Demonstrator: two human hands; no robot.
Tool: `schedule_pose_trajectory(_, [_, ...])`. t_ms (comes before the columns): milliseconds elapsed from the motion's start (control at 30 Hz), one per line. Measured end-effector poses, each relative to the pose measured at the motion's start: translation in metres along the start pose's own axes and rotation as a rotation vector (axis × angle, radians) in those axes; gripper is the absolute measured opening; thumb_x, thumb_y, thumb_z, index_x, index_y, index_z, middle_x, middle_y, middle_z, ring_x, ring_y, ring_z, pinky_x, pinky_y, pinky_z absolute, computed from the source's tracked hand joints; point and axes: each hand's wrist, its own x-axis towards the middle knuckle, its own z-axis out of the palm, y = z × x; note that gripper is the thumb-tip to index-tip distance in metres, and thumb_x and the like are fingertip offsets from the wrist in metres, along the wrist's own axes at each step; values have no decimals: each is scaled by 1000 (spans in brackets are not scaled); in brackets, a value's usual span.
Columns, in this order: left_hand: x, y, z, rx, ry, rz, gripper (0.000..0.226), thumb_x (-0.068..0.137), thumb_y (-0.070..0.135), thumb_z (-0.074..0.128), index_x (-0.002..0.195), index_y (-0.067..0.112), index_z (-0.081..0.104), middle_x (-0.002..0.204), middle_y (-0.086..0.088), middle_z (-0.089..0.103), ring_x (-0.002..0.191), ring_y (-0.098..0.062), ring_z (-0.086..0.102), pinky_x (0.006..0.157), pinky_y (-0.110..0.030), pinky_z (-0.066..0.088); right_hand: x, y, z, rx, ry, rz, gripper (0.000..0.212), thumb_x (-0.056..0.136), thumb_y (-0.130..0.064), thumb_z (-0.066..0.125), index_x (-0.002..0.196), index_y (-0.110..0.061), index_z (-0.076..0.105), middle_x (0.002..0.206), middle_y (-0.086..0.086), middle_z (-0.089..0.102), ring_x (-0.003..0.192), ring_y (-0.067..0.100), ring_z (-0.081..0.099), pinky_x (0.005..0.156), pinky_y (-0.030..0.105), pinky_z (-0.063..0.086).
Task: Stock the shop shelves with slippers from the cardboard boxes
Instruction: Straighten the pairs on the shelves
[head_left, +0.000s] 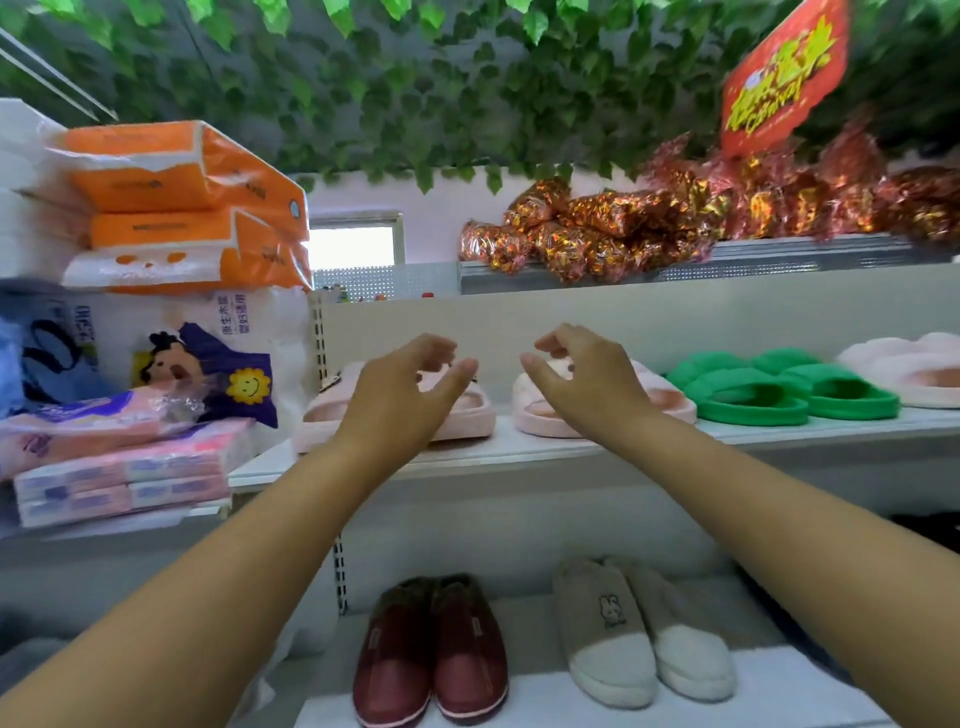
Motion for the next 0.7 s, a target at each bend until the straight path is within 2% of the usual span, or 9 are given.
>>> schedule_pose_trajectory(67, [10,22,23,25,-139,-7,48,97,55,56,131,22,62,126,6,67,116,-13,61,99,-31,47,3,27,-23,-104,-45,89,37,101,-40,56,123,-12,65,127,5,66,114,20,58,92,29,41])
schedule_pose_trajectory(200, [16,39,80,202,-296,0,61,95,68,49,140,27,55,143,3,59,125,-20,57,103,-40,48,0,85,-52,-224,-86,259,40,103,-43,50,119,-13,70,129,10,67,117,30,59,96,36,44])
schedule_pose_trajectory(300, [8,39,103,439,-237,89,63,93,75,37,134,32,60,140,3,59,117,-22,60,96,-41,49,-12,114,-54,-314,-133,301,41,103,-47,45,115,-17,71,121,12,69,113,34,59,93,39,46])
schedule_pose_trajectory(400, [7,34,105,465,-207,81,62,92,77,36,113,31,71,129,5,64,103,-21,62,84,-36,49,-20,125,-46,-344,-114,221,44,101,-52,41,111,-21,71,109,8,69,105,32,60,87,41,48])
schedule_pose_trajectory(533, [7,33,107,475,-192,46,56,88,76,43,101,30,71,123,8,65,97,-21,62,80,-36,51,-24,132,-46,-319,-103,138,40,104,-47,41,112,-20,70,106,7,69,101,30,60,84,41,48])
schedule_pose_trajectory(633, [5,34,108,475,-155,64,52,90,74,46,98,29,71,120,9,66,95,-20,62,77,-35,50,-30,134,-48,-300,-105,96,39,105,-44,41,89,-20,67,93,2,66,88,25,57,74,40,46])
schedule_pose_trajectory(700, [5,33,109,475,-144,64,53,90,74,44,98,29,71,118,10,66,93,-19,62,74,-34,48,-32,131,-49,-304,-121,83,40,105,-44,41,73,-24,55,85,-3,59,81,22,53,66,38,38])
